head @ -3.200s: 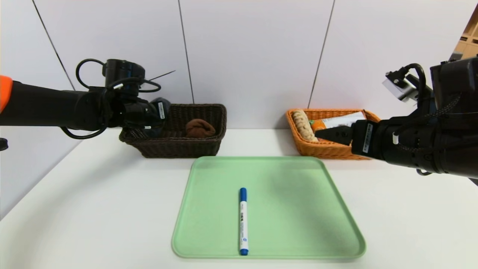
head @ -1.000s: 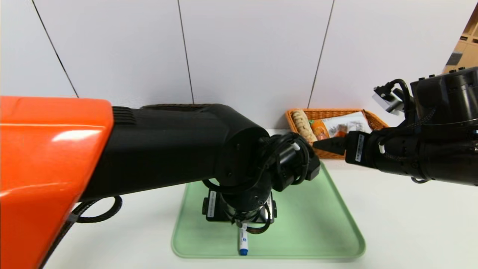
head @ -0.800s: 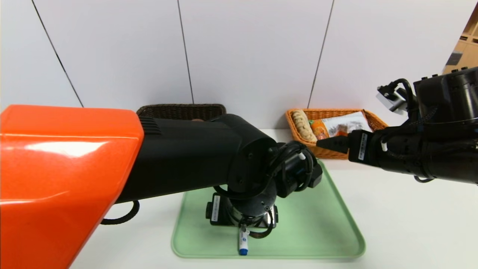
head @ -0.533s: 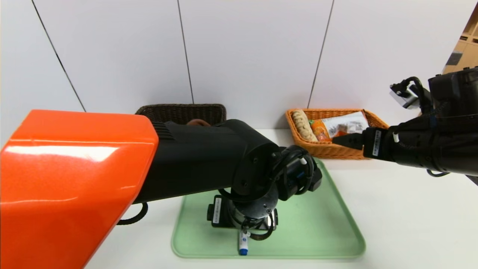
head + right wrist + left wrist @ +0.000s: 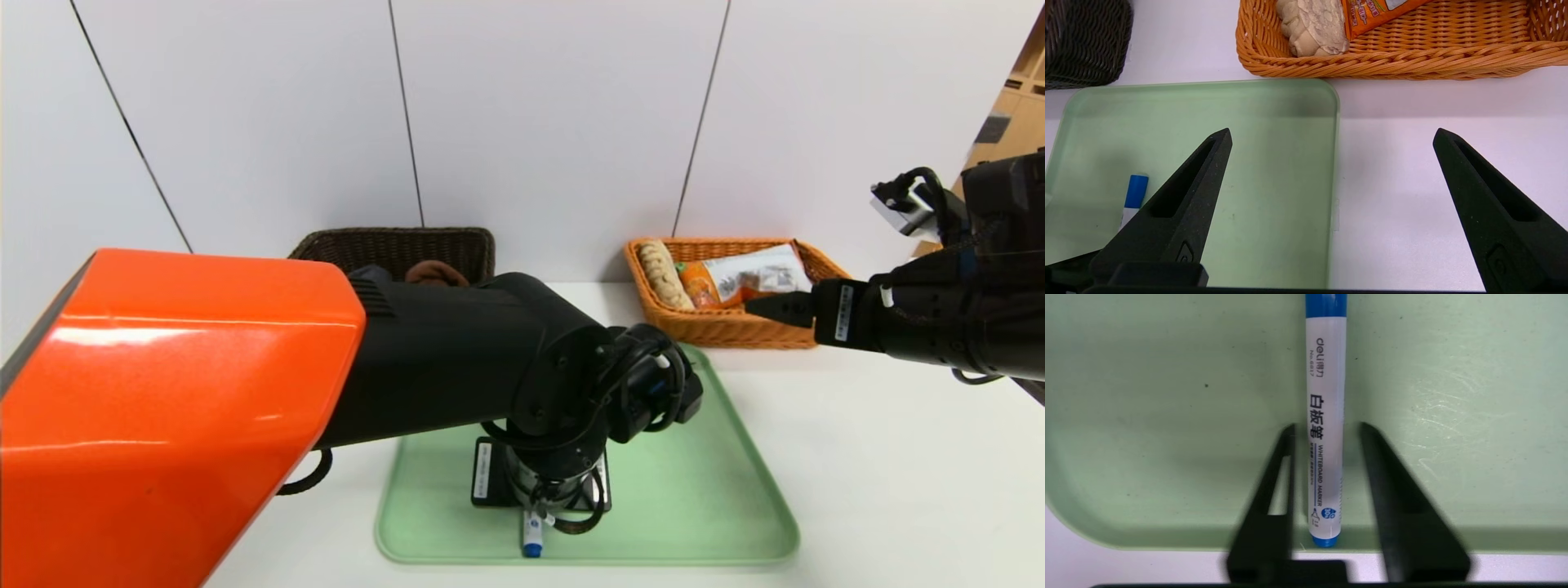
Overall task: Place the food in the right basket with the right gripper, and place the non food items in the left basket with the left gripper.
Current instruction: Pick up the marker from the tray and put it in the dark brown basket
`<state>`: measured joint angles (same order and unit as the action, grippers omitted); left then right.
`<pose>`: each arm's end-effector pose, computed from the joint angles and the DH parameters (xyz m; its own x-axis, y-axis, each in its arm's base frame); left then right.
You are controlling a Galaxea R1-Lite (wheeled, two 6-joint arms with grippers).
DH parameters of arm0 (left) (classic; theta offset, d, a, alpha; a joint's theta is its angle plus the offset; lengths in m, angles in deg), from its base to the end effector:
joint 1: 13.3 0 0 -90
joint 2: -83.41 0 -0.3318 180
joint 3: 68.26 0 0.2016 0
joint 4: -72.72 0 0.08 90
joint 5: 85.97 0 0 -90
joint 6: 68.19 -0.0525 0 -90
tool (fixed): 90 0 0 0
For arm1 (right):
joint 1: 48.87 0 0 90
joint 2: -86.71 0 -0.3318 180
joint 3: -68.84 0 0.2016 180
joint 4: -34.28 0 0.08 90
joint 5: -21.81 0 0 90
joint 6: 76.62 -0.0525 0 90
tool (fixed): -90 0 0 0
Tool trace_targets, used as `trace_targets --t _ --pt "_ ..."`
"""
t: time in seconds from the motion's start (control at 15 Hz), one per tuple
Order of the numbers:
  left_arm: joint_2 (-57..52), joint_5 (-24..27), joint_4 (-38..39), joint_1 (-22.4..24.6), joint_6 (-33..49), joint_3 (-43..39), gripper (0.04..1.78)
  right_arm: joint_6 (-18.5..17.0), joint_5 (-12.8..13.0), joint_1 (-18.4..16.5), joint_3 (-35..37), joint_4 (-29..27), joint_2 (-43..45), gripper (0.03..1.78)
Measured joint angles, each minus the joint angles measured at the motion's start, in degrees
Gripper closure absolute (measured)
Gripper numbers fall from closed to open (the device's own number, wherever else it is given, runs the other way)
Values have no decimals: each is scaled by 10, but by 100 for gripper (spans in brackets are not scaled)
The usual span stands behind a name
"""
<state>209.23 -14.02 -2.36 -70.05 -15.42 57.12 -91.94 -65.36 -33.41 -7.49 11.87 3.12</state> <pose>0.2484 -0.3492 0.1417 0.3895 -0.0289 -0.9206 0.0327 0.9993 -0.0176 0.2686 0.0716 0.2387 0.8496 0.1837 -0.4944 -0.0908 0.9743 0.2060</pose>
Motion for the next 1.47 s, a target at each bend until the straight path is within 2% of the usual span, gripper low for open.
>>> trace_targets --t 0.07,0.4,0.8,1.07,1.27,1.47 --pt "3 1 5 1 0 -5 164 0 0 0 0 0 2 11" --pt "-15 4 15 3 -5 -8 164 -1 -7 0 13 0 14 11" --pt "-142 -10 73 30 -53 11 164 -5 -17 0 33 0 26 11" --pt "-214 -61 104 113 -73 66 164 -5 -17 0 36 1 33 11" --pt "-231 -55 128 203 -75 84 164 -5 -16 0 36 1 35 11" --pt "-204 -22 149 297 -73 86 164 -4 -15 0 34 1 36 11"
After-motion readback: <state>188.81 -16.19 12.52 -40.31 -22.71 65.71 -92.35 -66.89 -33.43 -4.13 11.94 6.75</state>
